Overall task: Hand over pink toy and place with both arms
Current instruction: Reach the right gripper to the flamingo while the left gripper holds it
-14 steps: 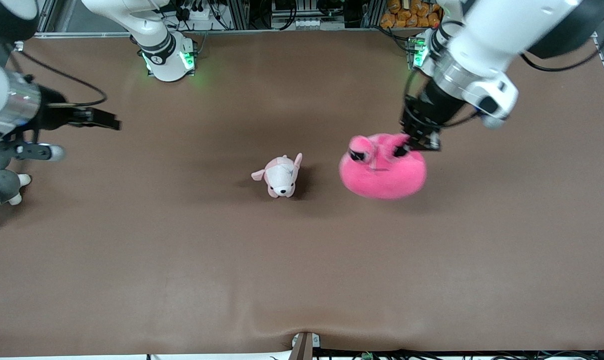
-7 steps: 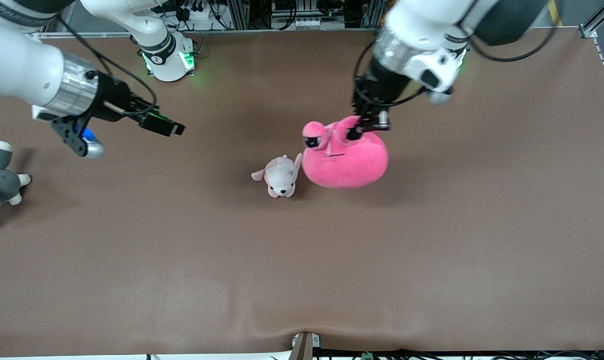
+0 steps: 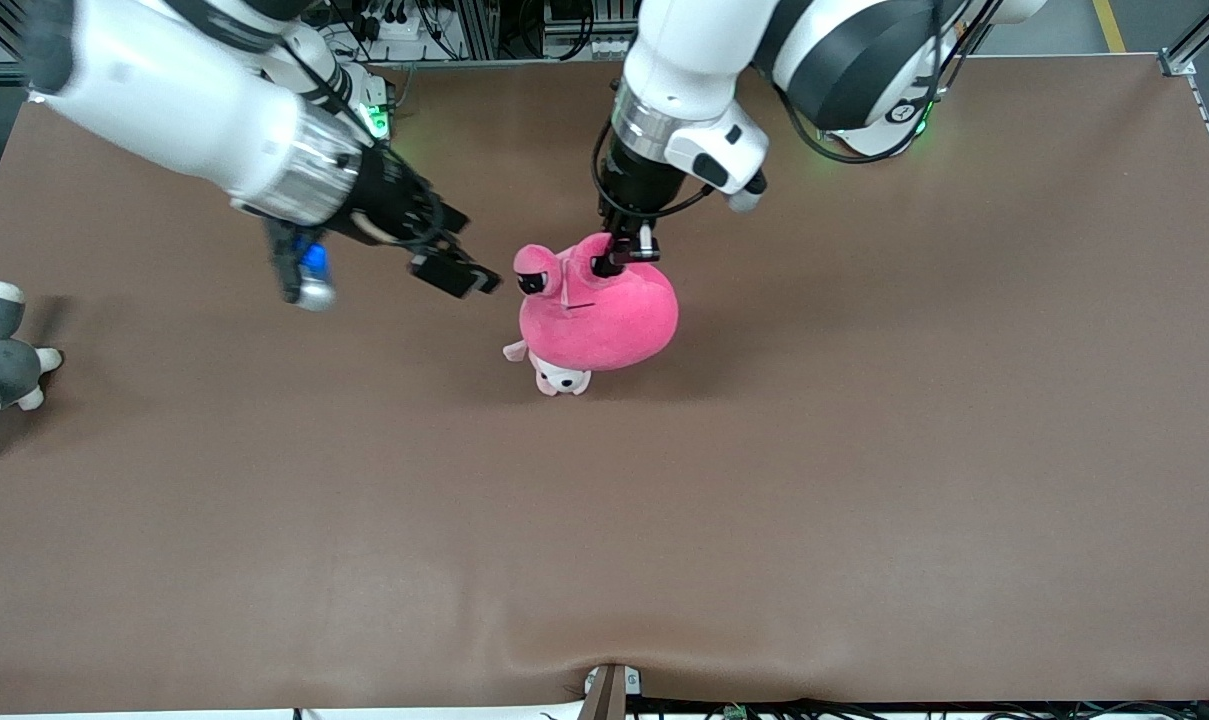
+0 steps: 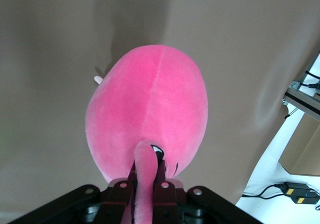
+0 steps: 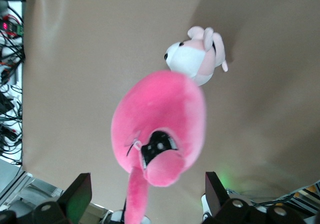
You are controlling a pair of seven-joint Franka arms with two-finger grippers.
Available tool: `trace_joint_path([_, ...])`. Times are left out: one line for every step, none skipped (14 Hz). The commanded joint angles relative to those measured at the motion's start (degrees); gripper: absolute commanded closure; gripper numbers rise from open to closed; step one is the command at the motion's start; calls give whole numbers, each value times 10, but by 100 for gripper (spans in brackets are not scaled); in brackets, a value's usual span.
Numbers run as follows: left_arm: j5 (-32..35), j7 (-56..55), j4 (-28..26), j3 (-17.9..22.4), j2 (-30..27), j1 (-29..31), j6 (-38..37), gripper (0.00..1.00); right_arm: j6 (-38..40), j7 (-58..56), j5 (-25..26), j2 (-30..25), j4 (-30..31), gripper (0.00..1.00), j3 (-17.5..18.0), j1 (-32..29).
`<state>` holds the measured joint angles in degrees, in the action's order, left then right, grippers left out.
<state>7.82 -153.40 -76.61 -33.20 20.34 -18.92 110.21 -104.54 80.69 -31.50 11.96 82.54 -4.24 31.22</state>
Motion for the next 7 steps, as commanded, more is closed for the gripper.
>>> trace_joint_path([12, -15, 36, 34, 11, -37, -7, 100, -15, 9, 28, 27, -5, 0, -7, 23])
trace_joint_path([12, -17, 36, 50, 12, -51, -7, 100, -14, 9, 61, 31, -4, 1, -6, 29])
trace_joint_path([12, -17, 36, 65, 12, -62, -7, 100, -12, 7, 77, 33, 0, 8, -6, 31])
trace_joint_path([12, -17, 36, 71, 12, -68, -7, 100, -12, 9, 77, 40, -1, 27, -6, 35])
trace_joint_path([12, -17, 37, 71, 12, -68, -7, 100, -14, 8, 75, 45, -3, 46, -6, 40])
trace_joint_path([12, -17, 36, 72, 12, -68, -7, 100, -14, 9, 73, 47, -4, 68, -6, 45])
trace_joint_path([12, -17, 36, 72, 11, -68, -7, 100, -14, 9, 72, 47, -5, 80, -6, 47])
